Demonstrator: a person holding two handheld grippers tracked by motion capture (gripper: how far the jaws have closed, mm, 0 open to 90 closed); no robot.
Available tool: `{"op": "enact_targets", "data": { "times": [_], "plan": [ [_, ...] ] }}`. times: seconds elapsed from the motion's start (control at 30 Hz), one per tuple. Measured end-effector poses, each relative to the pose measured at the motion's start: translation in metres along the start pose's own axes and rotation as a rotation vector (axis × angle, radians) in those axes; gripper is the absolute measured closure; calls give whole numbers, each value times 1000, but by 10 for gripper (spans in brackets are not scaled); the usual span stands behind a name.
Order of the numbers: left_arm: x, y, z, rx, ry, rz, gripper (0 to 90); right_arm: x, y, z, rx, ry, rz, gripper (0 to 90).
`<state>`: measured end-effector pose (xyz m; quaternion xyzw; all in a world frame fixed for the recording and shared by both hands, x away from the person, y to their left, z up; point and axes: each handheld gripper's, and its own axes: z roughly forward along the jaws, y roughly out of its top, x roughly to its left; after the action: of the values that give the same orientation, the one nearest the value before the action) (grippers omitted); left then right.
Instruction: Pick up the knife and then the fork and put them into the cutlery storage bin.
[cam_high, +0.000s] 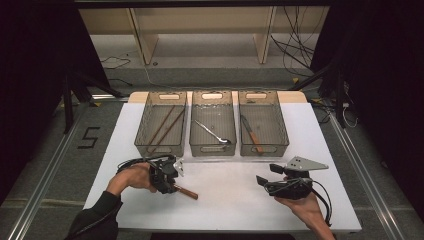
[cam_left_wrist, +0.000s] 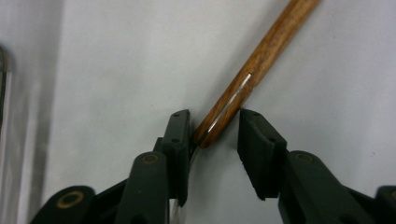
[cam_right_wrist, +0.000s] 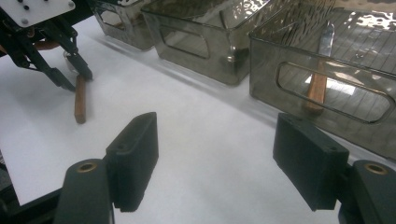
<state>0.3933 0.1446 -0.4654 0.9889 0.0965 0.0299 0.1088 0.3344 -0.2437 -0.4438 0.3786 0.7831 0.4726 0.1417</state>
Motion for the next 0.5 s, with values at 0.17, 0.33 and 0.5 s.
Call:
{"op": "enact_targets", "data": {
  "times": [0.17,0.33,0.5],
  "plan": [
    [0,-1,0,-12,-8,28,695,-1,0,0,1,-3,2,318],
    [-4,-1,-3,2,-3,63,739,-2,0,0,7,0,7,319],
    [-8,-5,-4,-28,16,83,760,-1,0,1,3,2,4,320]
  ]
}}
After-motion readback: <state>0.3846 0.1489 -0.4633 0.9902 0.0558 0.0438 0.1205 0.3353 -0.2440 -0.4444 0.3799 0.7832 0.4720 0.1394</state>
